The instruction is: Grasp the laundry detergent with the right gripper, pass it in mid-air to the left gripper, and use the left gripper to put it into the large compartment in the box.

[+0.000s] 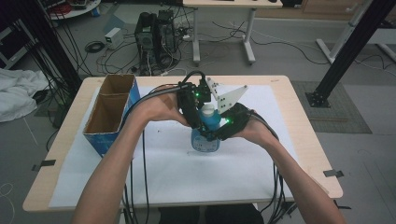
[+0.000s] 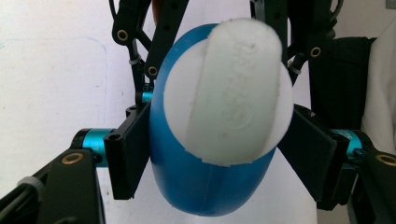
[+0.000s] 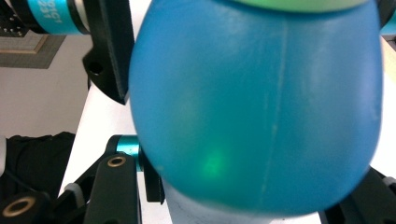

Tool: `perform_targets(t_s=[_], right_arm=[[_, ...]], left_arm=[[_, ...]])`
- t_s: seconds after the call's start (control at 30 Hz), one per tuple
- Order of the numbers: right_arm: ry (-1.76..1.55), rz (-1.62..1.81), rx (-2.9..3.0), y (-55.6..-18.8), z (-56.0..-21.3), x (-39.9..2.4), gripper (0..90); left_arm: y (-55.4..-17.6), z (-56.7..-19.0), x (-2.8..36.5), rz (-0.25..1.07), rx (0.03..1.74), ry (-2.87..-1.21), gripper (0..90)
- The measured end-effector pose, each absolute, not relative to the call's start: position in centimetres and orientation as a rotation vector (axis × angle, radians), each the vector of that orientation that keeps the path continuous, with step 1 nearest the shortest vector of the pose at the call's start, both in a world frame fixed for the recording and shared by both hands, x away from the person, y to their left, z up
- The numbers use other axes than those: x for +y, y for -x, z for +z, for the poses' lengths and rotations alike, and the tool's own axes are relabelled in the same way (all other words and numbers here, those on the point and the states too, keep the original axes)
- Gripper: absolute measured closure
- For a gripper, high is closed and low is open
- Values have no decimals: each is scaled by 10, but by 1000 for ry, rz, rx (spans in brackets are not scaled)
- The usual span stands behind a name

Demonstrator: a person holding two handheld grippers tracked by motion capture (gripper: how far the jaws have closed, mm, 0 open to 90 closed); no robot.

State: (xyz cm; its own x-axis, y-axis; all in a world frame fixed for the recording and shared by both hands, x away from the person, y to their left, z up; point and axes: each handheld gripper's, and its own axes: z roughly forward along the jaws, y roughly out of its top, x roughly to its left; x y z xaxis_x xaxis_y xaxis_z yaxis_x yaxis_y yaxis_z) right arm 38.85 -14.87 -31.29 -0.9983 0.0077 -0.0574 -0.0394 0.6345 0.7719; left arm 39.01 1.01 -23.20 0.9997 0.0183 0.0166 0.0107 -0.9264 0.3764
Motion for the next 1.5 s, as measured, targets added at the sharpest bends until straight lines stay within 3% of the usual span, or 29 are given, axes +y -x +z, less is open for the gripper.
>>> perform_targets(t_s=[1.5], right_arm=[[3,1400,2803,-386,-316,-150,443]], left_arm=[[-391,-233,11,11,0,-2743,373]])
